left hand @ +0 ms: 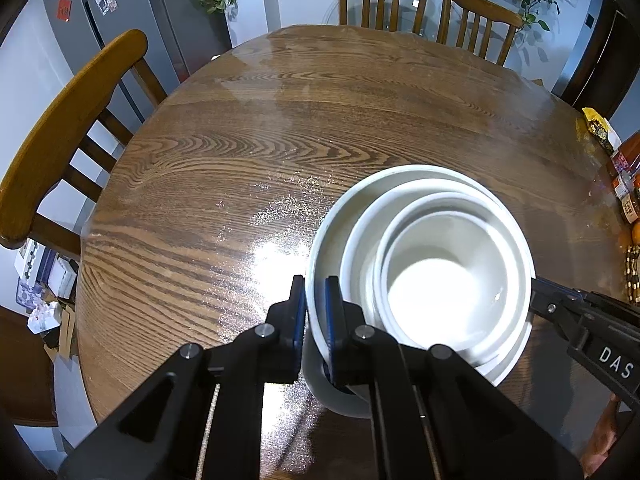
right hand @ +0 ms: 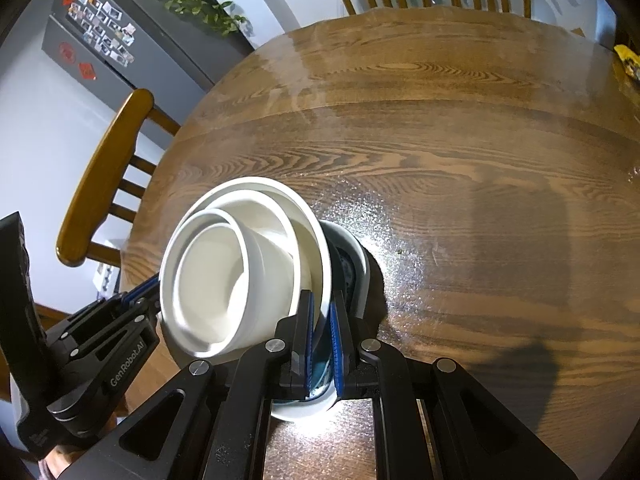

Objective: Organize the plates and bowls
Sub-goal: 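Lower the bowl stack onto the teal dish with both tools, then open both tools and withdraw from the stacked dishes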

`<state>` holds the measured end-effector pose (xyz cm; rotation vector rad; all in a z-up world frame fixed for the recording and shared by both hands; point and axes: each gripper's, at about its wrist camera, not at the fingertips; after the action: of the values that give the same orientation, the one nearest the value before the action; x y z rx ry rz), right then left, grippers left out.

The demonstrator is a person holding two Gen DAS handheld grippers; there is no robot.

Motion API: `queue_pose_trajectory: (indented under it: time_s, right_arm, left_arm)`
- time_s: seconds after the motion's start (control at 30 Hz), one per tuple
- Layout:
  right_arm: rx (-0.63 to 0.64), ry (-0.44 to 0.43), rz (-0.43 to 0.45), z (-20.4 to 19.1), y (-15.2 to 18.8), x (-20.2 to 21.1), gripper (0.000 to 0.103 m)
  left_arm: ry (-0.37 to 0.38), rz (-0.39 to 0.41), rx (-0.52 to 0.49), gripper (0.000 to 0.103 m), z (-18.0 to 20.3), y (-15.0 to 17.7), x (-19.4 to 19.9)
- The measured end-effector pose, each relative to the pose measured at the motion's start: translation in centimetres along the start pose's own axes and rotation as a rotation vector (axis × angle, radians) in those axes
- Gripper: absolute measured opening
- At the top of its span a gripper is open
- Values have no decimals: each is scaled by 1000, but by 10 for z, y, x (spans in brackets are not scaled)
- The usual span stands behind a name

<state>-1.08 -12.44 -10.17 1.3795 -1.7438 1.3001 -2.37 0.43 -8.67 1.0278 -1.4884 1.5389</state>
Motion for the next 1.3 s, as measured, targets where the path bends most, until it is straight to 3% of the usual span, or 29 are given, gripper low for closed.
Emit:
queue_pose_trajectory:
  time_s: [0.17, 0.27, 0.33, 0.43, 0.6, 0.67, 0.73, 0.83, 1.1, 1.3]
  right_arm:
    - [-5, 11, 18, 1, 1, 3, 11]
    - [-6, 29, 36, 1, 2, 6, 11]
    - [-3, 48, 65, 1, 3, 12, 11]
    - [24, 84, 134, -1, 4, 30, 11]
    - [117, 139, 192, -7, 14, 54, 12]
    - [163, 136, 193, -10, 22, 60, 27]
    - [210, 104, 191, -14, 31, 66, 56]
    - [267, 95, 199, -22, 43, 72, 58]
    - [389, 64, 182, -32, 69, 72, 58]
    - [398, 52, 168, -25, 76, 71, 58]
  left_arm:
    - [12, 2, 4, 9, -2, 0, -1]
    - [11, 3, 11, 18, -4, 0, -1]
    - [-3, 21, 14, 37, -9, 0, 2]
    - [-11, 64, 28, 55, -17, 0, 12]
    - [-7, 126, 29, 73, -32, 5, 35]
    - [0, 148, 19, 79, -35, 9, 45]
    - [-3, 171, -2, 89, -35, 17, 56]
    - [-16, 193, -19, 100, -36, 27, 64]
    - [1, 196, -16, 102, -26, 45, 73]
    - [16, 187, 6, 102, -15, 56, 78]
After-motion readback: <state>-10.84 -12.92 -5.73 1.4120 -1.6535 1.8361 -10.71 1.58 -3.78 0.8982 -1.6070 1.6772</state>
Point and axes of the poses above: each gripper's, at about its wrist camera, not at the fingertips, and x roughly against the way its jaws point, z to its right, y to its underside, and after that the axes turned 4 degrees about -z, right-handed
